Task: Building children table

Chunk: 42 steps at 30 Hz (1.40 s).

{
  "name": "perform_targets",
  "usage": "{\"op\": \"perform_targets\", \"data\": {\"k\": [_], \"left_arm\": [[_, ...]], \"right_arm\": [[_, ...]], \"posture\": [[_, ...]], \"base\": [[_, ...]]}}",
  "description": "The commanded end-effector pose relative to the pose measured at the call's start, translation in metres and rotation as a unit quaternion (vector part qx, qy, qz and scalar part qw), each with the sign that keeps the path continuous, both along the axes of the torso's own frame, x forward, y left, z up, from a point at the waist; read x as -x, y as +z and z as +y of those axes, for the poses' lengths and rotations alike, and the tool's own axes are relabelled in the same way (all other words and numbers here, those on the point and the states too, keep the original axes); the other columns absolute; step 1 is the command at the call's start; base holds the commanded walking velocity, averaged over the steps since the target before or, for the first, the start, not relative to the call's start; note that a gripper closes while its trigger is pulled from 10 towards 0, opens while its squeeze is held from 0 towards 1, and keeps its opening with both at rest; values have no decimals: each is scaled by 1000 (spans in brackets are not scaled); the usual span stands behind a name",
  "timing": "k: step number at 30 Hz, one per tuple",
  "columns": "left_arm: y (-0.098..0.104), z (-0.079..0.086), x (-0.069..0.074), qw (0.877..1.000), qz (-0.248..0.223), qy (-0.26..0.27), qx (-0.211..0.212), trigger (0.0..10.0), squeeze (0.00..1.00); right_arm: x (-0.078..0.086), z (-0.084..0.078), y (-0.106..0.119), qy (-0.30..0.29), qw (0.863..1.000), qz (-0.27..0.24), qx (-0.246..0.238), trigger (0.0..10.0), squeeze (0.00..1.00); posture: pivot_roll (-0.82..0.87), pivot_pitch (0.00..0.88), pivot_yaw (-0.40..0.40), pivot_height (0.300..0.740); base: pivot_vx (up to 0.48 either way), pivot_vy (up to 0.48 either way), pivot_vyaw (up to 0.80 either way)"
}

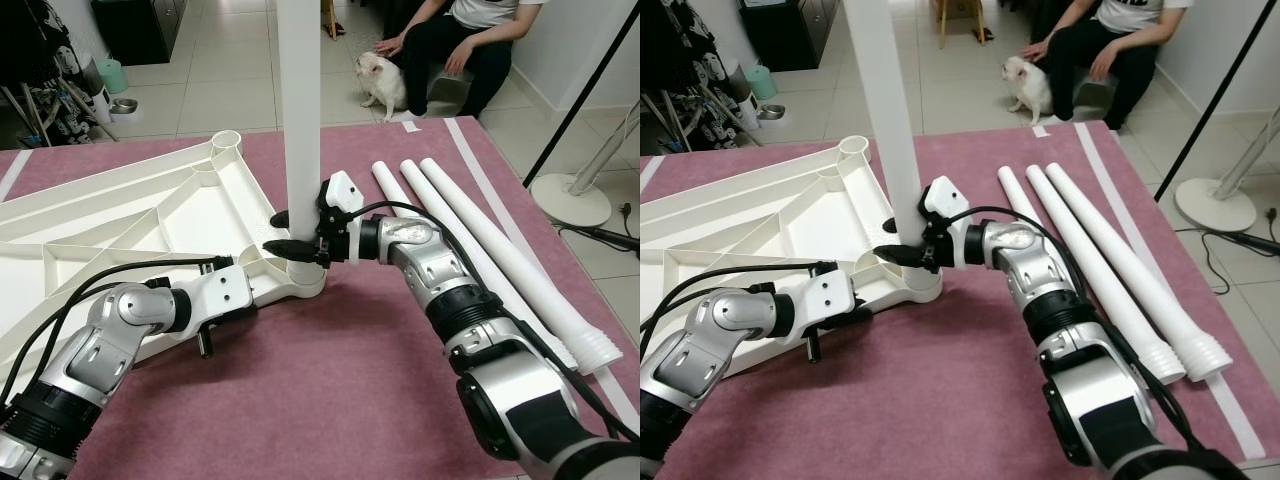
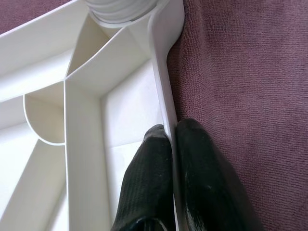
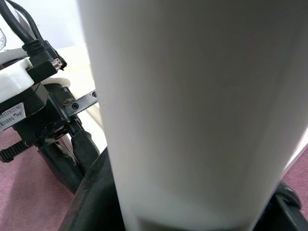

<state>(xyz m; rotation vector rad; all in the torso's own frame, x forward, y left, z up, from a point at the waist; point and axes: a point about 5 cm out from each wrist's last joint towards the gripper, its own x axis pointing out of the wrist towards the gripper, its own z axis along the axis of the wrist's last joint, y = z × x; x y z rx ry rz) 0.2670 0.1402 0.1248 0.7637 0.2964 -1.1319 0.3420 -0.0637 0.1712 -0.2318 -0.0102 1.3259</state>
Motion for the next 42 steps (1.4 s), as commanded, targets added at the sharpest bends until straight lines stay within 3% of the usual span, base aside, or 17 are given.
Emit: {"op": "perform_targets", "data": {"k": [1, 2, 7, 8, 10, 12, 13, 15, 19, 20, 26, 27, 29, 31, 32, 35, 42], "left_arm": [[12, -9, -1, 999, -21, -29, 0, 10000, 0], [12, -9, -1, 999, -21, -29, 0, 10000, 0], [30, -21, -19, 998, -54, -8, 25, 10000, 0], [30, -21, -19, 998, -54, -8, 25, 10000, 0], [36, -26, -26, 997, -64, 3, 33, 10000, 0], [43, -34, -31, 996, -73, 6, 48, 10000, 0], [43, -34, -31, 996, -73, 6, 48, 10000, 0], [47, -39, -32, 996, -76, 3, 55, 10000, 0], [48, -42, -31, 995, -76, -4, 57, 10000, 0], [48, -42, -31, 996, -76, -4, 56, 10000, 0], [45, -37, -31, 996, -72, 0, 49, 10000, 0], [45, -36, -30, 996, -70, 1, 47, 10000, 0], [44, -36, -29, 997, -69, 1, 46, 10000, 0], [42, -34, -27, 997, -66, -1, 44, 10000, 0], [42, -33, -26, 997, -63, -1, 43, 10000, 0], [38, -26, -15, 998, -50, -21, 33, 10000, 0], [29, -17, 6, 998, -23, -60, 21, 10000, 0]], "right_arm": [[1, 9, -5, -17, 1000, 7, 1, 0, 0], [1, 9, -5, -17, 1000, 7, 1, 0, 0], [-19, 19, -15, -212, 977, -8, 14, 0, 0], [-19, 19, -15, -212, 977, -8, 14, 0, 0], [-22, 25, -15, -266, 964, -17, 13, 0, 0], [-27, 31, -12, -350, 937, -22, 5, 0, 0], [-27, 31, -12, -350, 937, -22, 5, 0, 0], [-28, 35, -11, -398, 917, -27, 2, 0, 0], [-26, 42, -12, -404, 914, -22, -2, 78, 0], [-25, 44, -12, -403, 915, -22, -9, 10000, 0], [-23, 48, -8, -388, 921, -39, -29, 10000, 0], [-22, 48, -7, -376, 925, -36, -40, 10000, 980], [-20, 49, -6, -355, 933, -31, -51, 10000, 1000], [-16, 51, -4, -318, 945, -29, -67, 10000, 1000], [-13, 53, -1, -294, 952, -29, -75, 10000, 0], [1, 49, 2, -175, 981, -25, -75, 10000, 0], [17, 29, -6, -34, 999, -22, -20, 10000, 0]], "posture": [[106, 0, 51, 740], [106, 0, 51, 740], [100, 0, 54, 740], [100, 0, 54, 740], [98, 0, 58, 740], [90, 0, 64, 740], [90, 0, 64, 740], [87, 0, 68, 740], [86, 0, 68, 740], [88, 0, 67, 740], [88, 0, 65, 740], [90, 0, 63, 740], [90, 0, 63, 740], [90, 0, 62, 740], [90, 0, 62, 740], [89, 0, 60, 740], [97, 0, 53, 740]], "base": [[0, 0, 0], [0, 0, 0], [0, 0, 0], [0, 0, 0], [0, 0, 0], [0, 0, 0], [0, 0, 0], [0, 0, 0], [0, 0, 0], [0, 0, 0], [0, 0, 0], [0, 0, 0], [0, 0, 0], [0, 0, 0], [0, 0, 0], [0, 0, 0], [0, 0, 0]]}}
